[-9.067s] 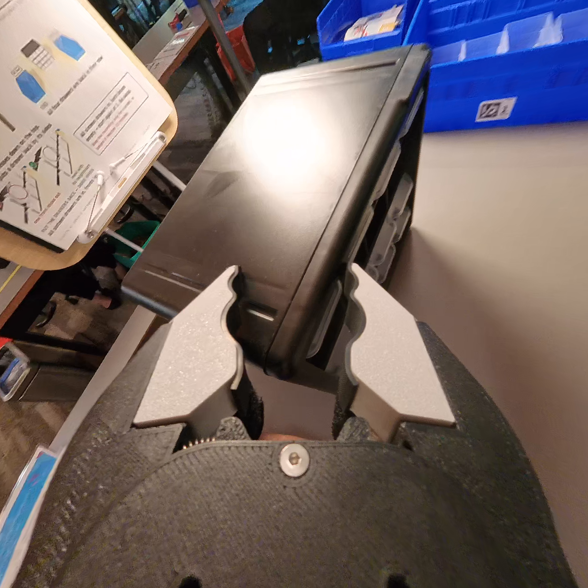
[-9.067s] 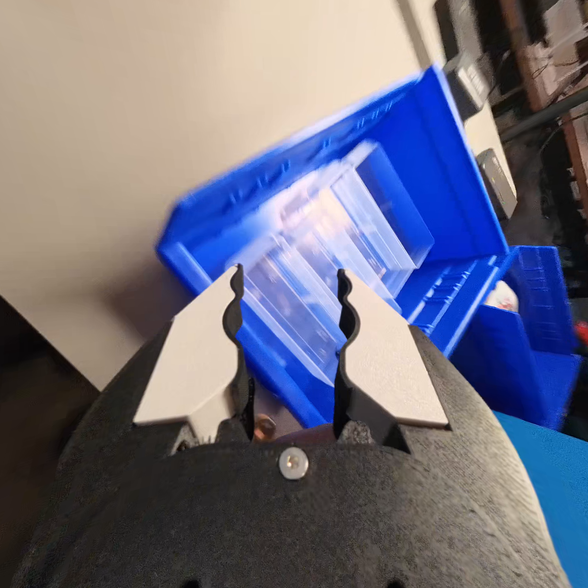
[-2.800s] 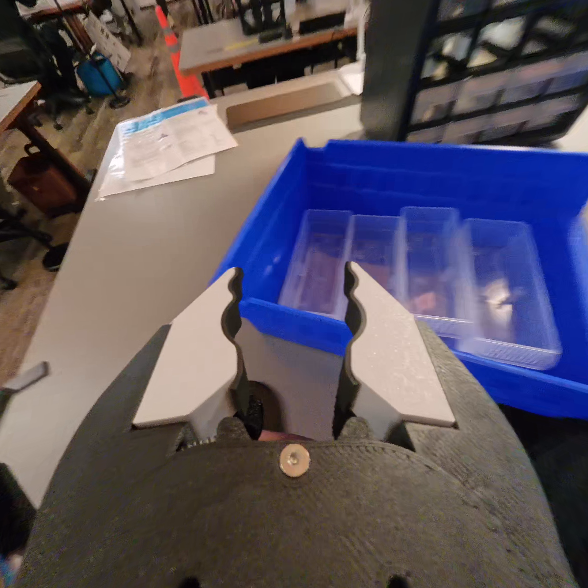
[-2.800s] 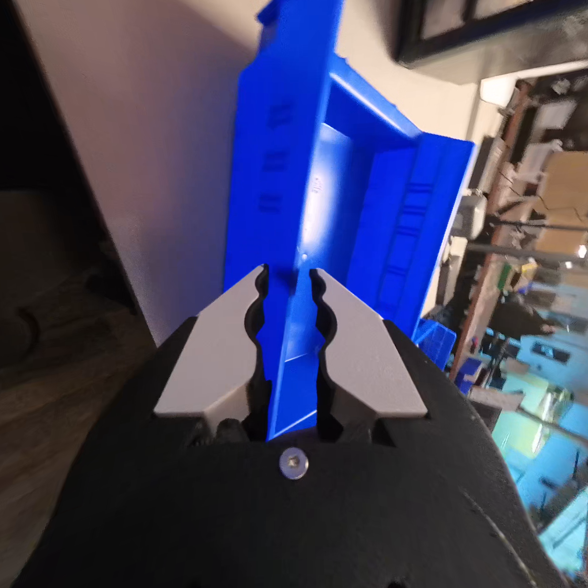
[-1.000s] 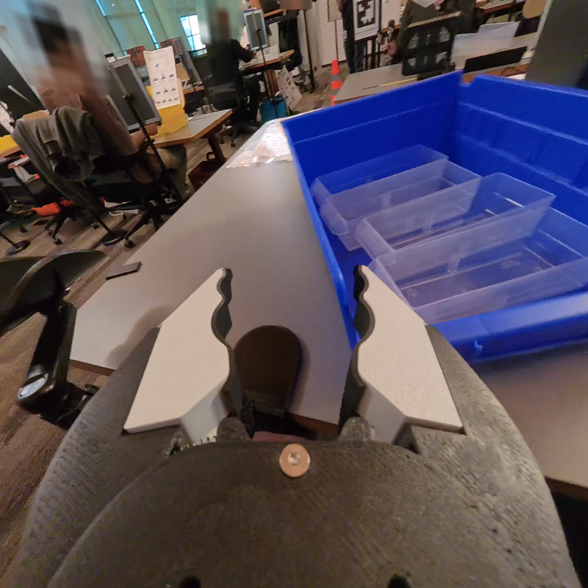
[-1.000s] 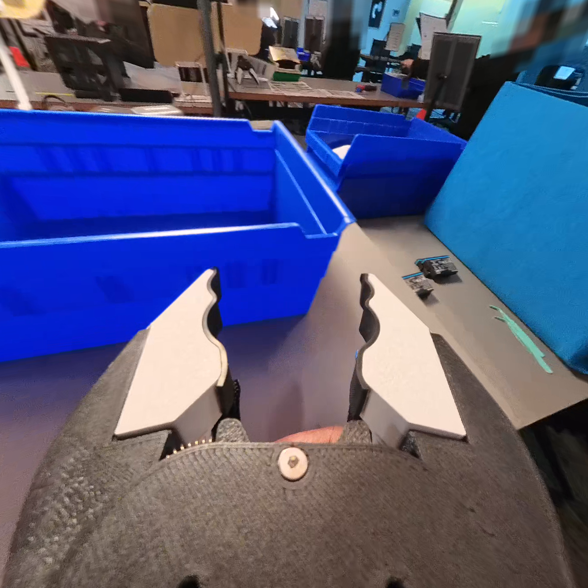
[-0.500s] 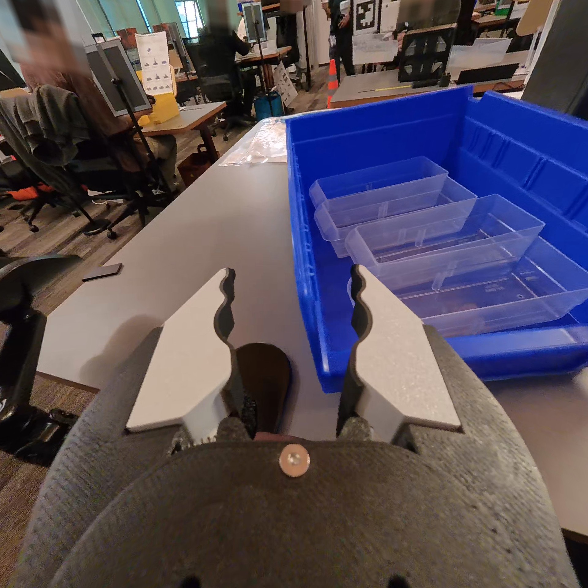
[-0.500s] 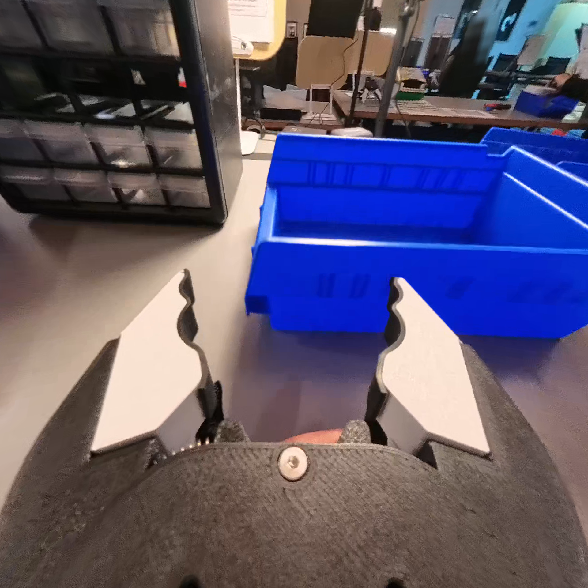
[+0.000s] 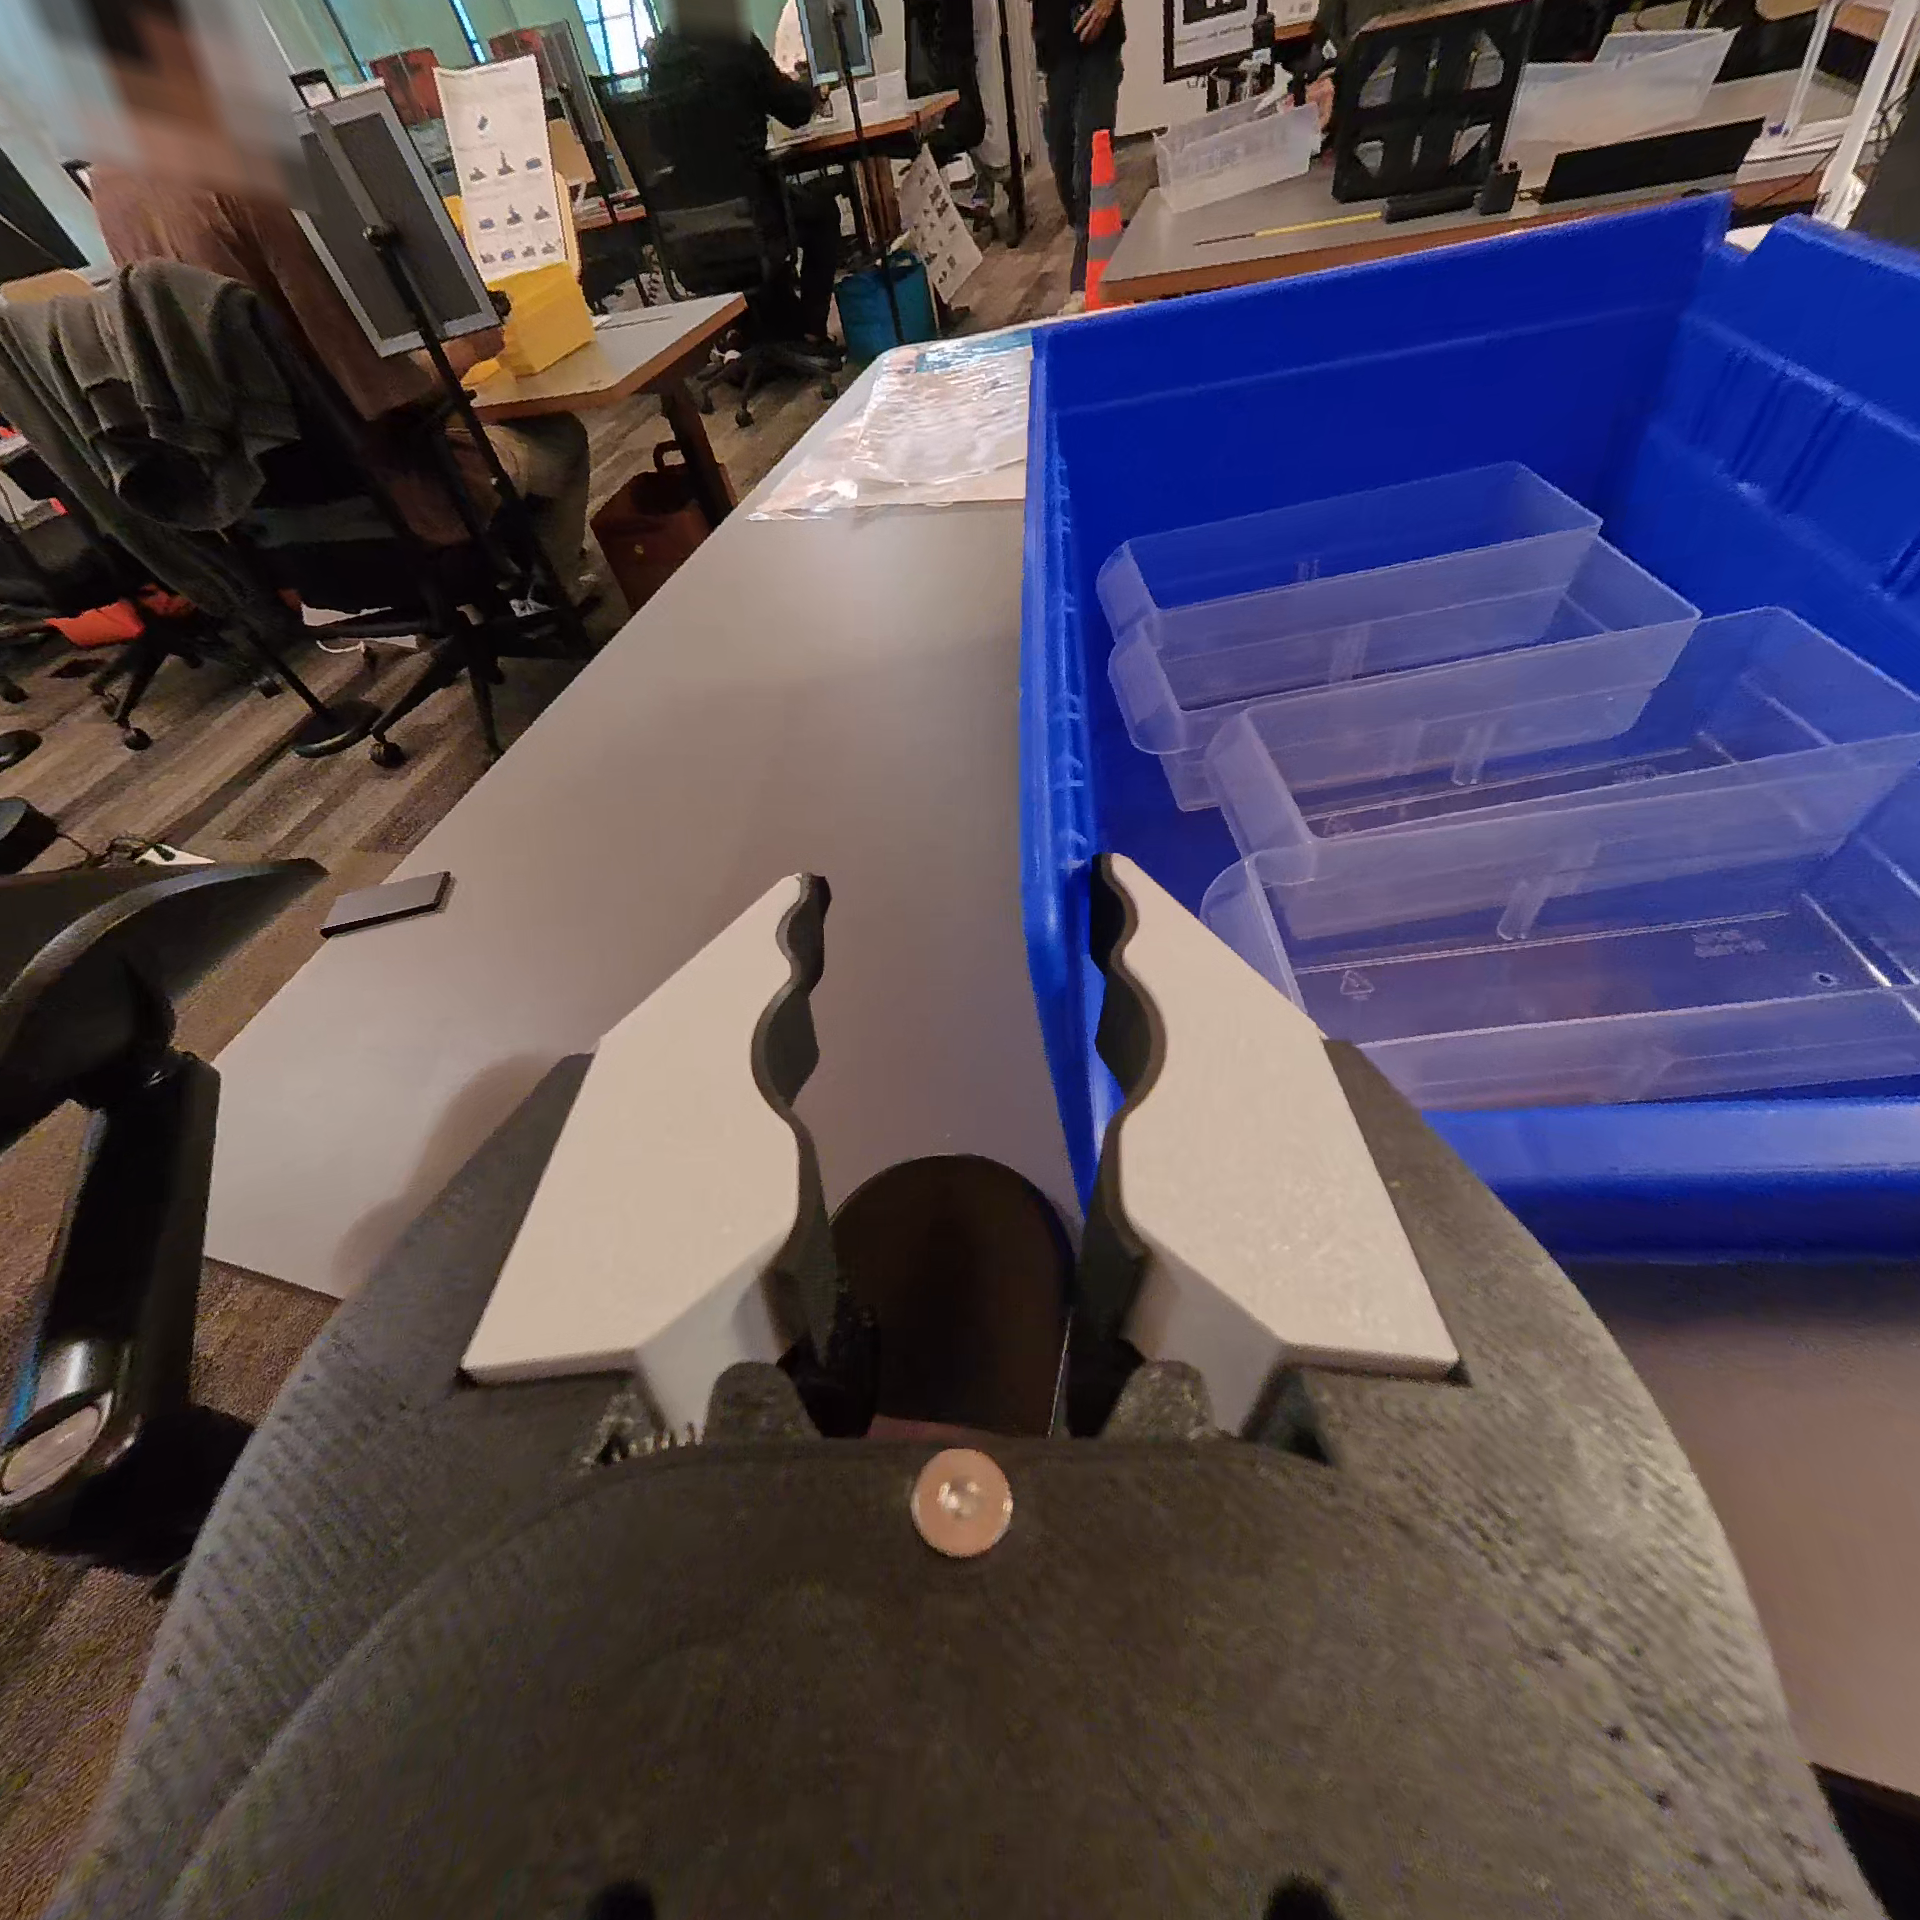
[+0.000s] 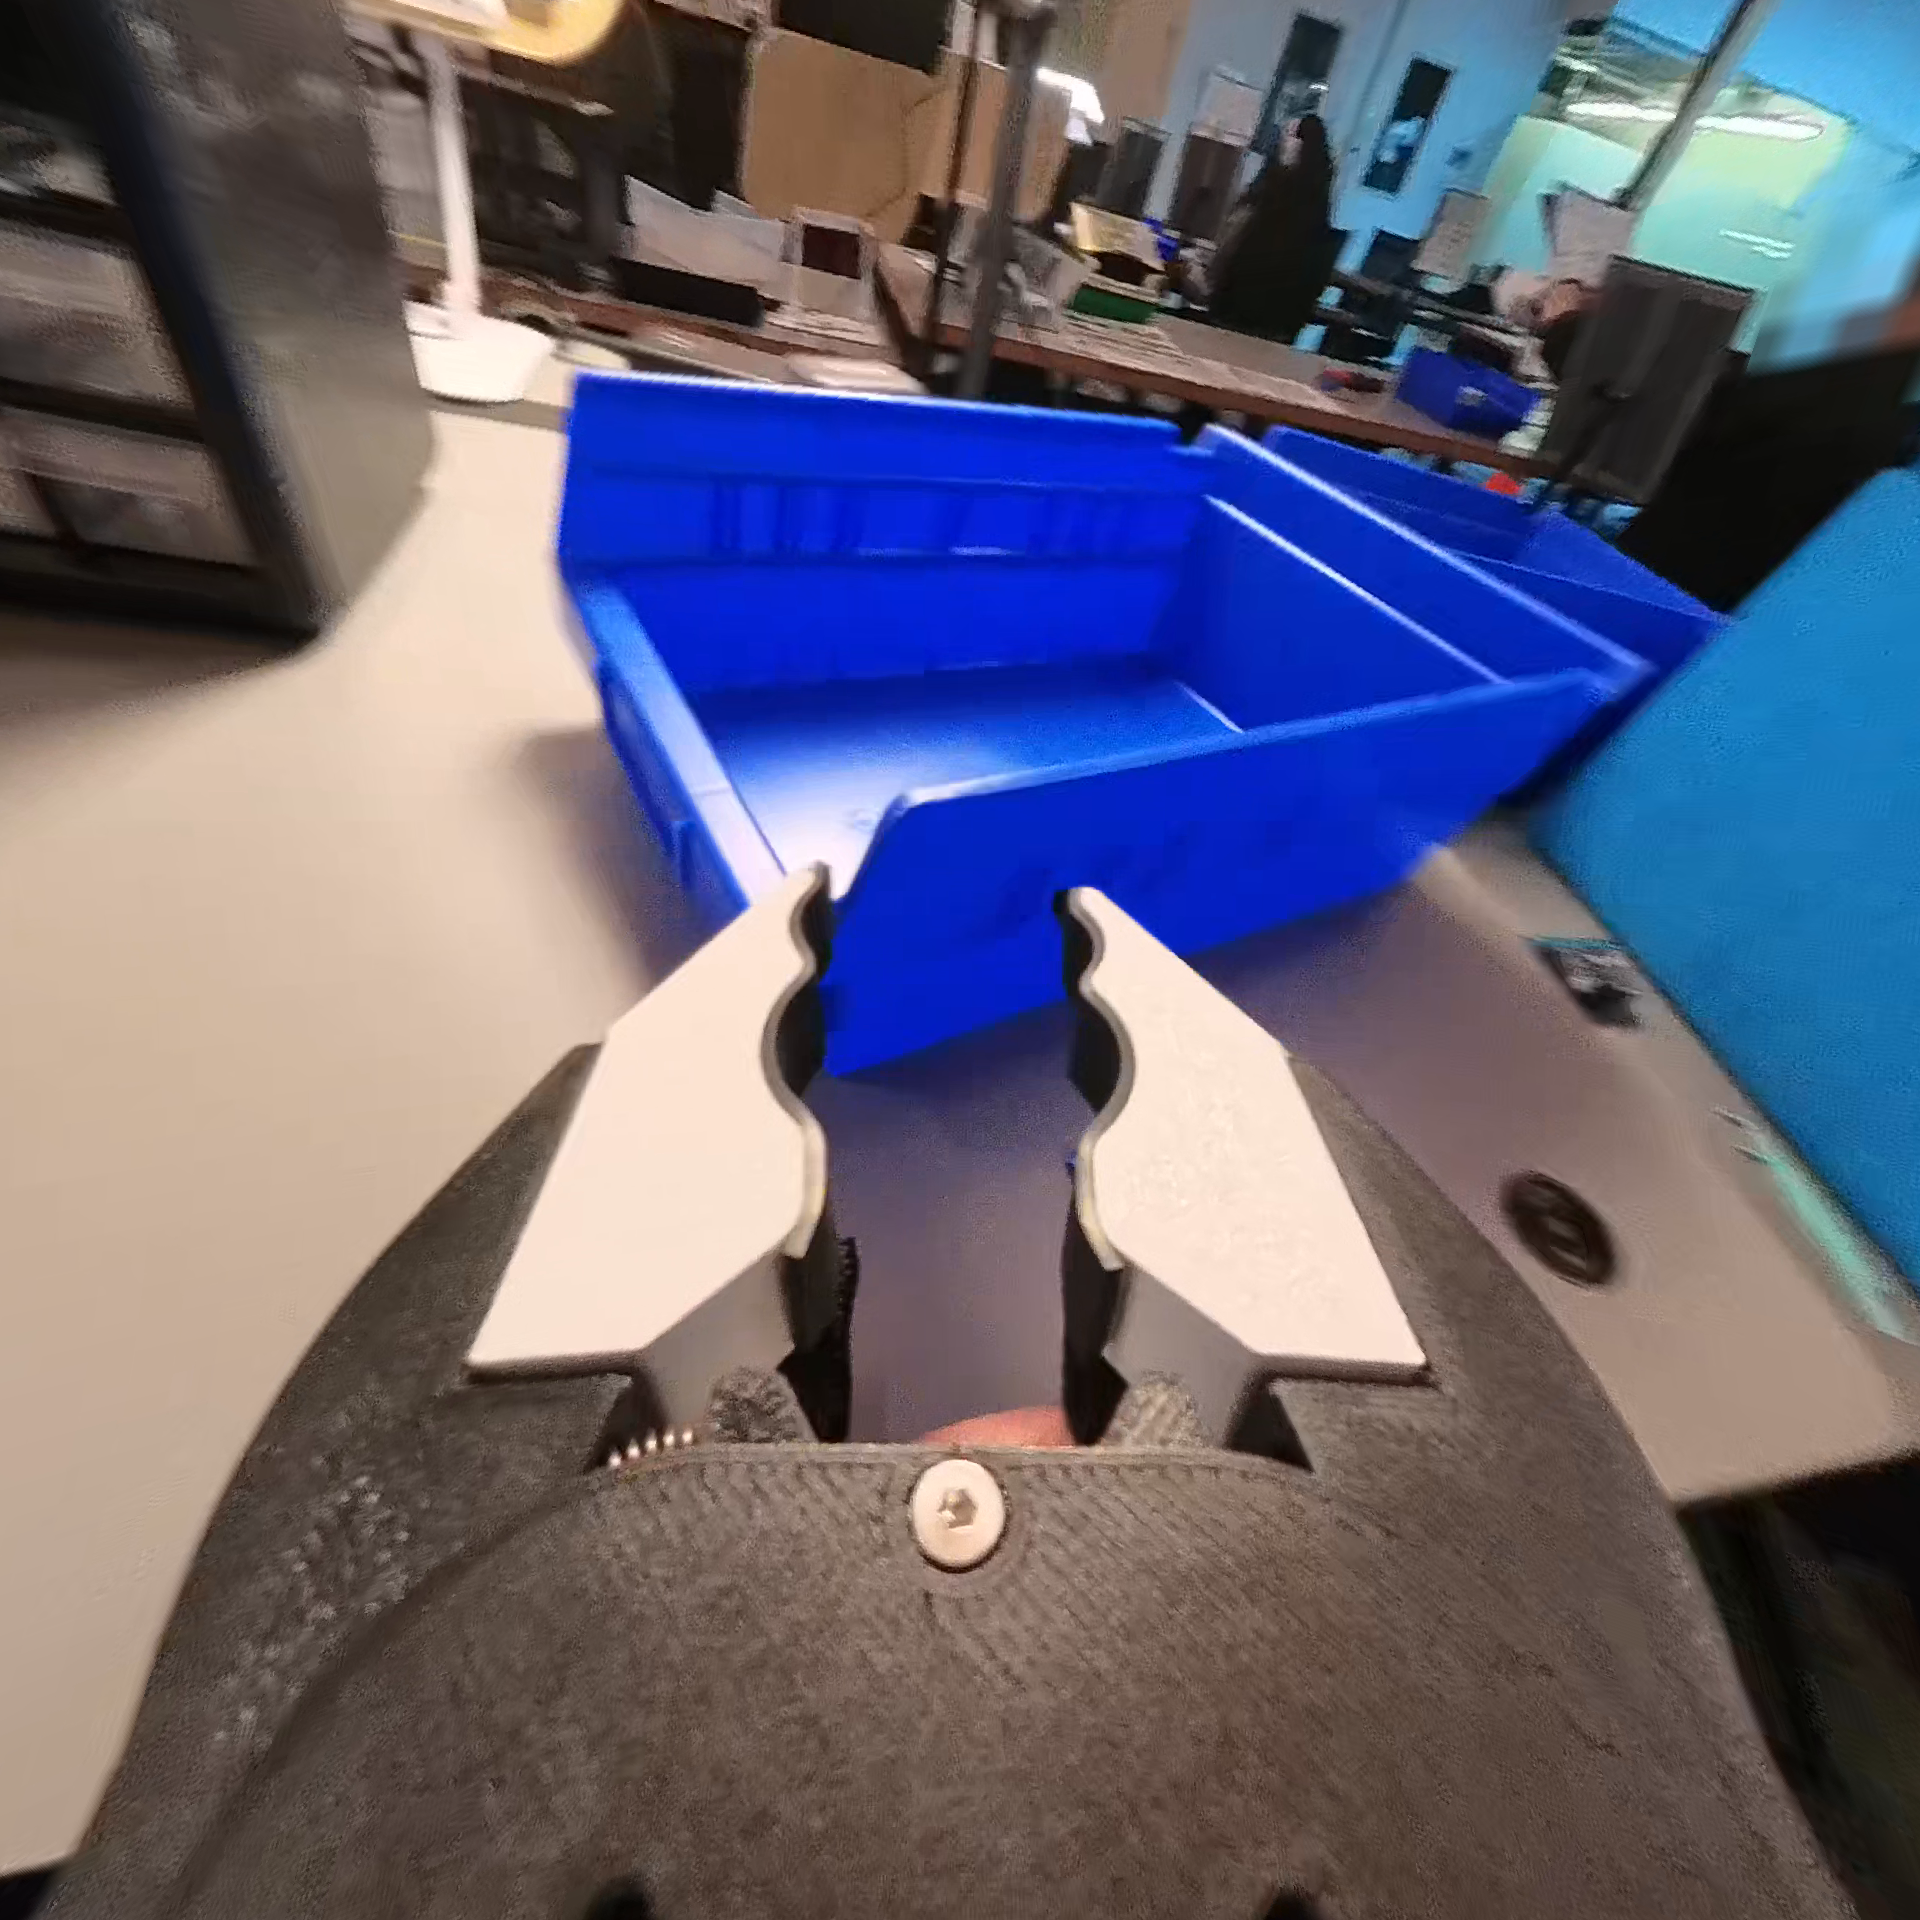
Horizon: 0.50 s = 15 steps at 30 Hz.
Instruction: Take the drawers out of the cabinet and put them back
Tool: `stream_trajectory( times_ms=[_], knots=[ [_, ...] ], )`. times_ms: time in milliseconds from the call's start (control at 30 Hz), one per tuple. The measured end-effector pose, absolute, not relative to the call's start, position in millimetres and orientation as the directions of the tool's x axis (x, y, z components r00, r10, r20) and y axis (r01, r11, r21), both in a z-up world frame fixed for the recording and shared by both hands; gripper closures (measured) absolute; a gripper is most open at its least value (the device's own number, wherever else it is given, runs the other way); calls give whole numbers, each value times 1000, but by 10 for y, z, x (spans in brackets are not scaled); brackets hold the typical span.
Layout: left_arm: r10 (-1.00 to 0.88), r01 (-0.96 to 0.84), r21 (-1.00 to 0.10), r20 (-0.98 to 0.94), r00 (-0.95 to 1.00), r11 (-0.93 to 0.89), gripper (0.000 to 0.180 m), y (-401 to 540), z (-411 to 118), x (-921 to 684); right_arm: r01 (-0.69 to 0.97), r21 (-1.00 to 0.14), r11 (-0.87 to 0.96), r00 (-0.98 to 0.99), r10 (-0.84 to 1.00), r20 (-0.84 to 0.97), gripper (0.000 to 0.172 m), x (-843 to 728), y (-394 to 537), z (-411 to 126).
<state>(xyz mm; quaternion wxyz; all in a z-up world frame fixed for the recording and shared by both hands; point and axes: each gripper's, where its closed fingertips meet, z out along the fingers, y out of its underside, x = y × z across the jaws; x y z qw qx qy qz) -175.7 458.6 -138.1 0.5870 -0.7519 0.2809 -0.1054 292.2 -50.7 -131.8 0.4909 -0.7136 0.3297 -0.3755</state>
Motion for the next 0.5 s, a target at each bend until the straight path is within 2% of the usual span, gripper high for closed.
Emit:
stream_trajectory(
  times_ms=[100, 133, 233, 333, 400, 500],
  knots=[
    [-563, -306, -938, -167, 809, -161, 135, 4581, -1425, -1744, -113, -936, -334, 380, -885, 270, 154, 3170, -1072, -1293],
    [-570, -310, -937, -167, 805, -163, 138, 4583, -1442, -1736, -128, -935, -330, 365, -892, 265, 157, 3250, -1208, -1291],
    [-583, -322, -932, -172, 794, -164, 148, 4601, -1462, -1724, -184, -939, -290, 358, -910, 210, 158, 3395, -1488, -1310],
    [-558, -338, -928, -198, 806, -158, 153, 4637, -1425, -1769, -143, -950, -277, 306, -925, 223, 155, 3379, -1661, -1144],
    [-539, -329, -934, -207, 817, -140, 152, 4604, -1332, -1795, -82, -958, -276, 324, -916, 236, 153, 3269, -1545, -982],
    [-552, -297, -952, -211, 807, -70, 142, 4380, -1105, -1683, -39, -968, -247, 473, -858, 199, 145, 3038, -1019, -899]
  ],
)
